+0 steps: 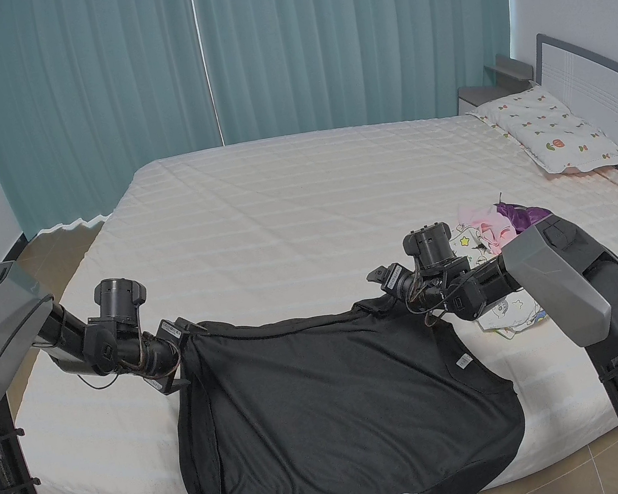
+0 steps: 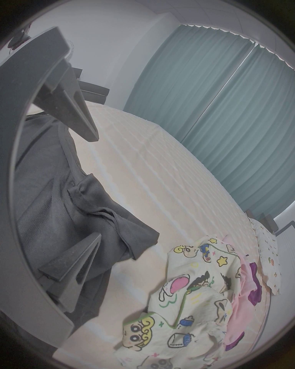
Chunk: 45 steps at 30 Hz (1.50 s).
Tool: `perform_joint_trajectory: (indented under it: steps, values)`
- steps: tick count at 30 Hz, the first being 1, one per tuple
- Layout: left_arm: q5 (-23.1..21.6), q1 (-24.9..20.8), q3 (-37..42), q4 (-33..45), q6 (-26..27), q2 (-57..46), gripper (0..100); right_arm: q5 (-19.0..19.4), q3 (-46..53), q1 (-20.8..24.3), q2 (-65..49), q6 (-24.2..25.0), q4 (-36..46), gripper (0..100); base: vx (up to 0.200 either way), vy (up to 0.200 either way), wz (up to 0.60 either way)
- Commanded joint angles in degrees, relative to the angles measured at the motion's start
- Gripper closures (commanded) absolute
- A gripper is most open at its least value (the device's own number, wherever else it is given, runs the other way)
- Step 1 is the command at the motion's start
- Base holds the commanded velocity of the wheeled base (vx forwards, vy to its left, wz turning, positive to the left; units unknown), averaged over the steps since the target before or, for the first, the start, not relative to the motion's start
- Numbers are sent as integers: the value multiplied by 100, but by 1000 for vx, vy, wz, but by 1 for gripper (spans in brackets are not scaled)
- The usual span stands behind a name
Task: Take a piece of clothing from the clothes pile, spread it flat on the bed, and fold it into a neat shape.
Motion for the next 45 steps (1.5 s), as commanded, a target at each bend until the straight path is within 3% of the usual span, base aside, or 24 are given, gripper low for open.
perform_joint_trajectory:
  steps: [1, 11, 16, 17, 31, 35, 40, 41, 45]
  values:
    - [-100, -6, 490, -296, -234, -360, 0, 1, -506, -2, 377, 125, 190, 0, 0, 0, 0]
    - [-214, -6, 710, -313, -296, -492, 0, 10, -1278, -11, 1009, 441, 498, 0, 0, 0, 0]
    - [-214, -6, 727, -305, -305, -466, 0, 19, -1278, -64, 1062, 468, -399, 0, 0, 0, 0]
    - [-205, -6, 727, -305, -305, -466, 0, 10, -1278, -73, 1053, 459, -513, 100, 0, 0, 0]
    - [-197, -6, 921, -480, -296, -483, 0, -113, -1278, -319, 675, 90, -1040, 100, 0, 0, 0]
    - [-197, 3, 921, -489, -296, -474, 0, -113, -1227, -451, 473, -25, -821, 100, 0, 0, 0]
    - [-197, 3, 921, -480, -296, -439, 0, 27, -58, -670, -10, -534, -698, 100, 0, 0, 0]
    - [-197, 3, 921, -480, -287, -439, 0, 133, 303, -758, -116, -807, -733, 0, 0, 0, 0]
    - [-197, 3, 921, -480, -287, -439, 0, 432, 1331, -925, -300, -1501, -1287, 0, 0, 0, 0]
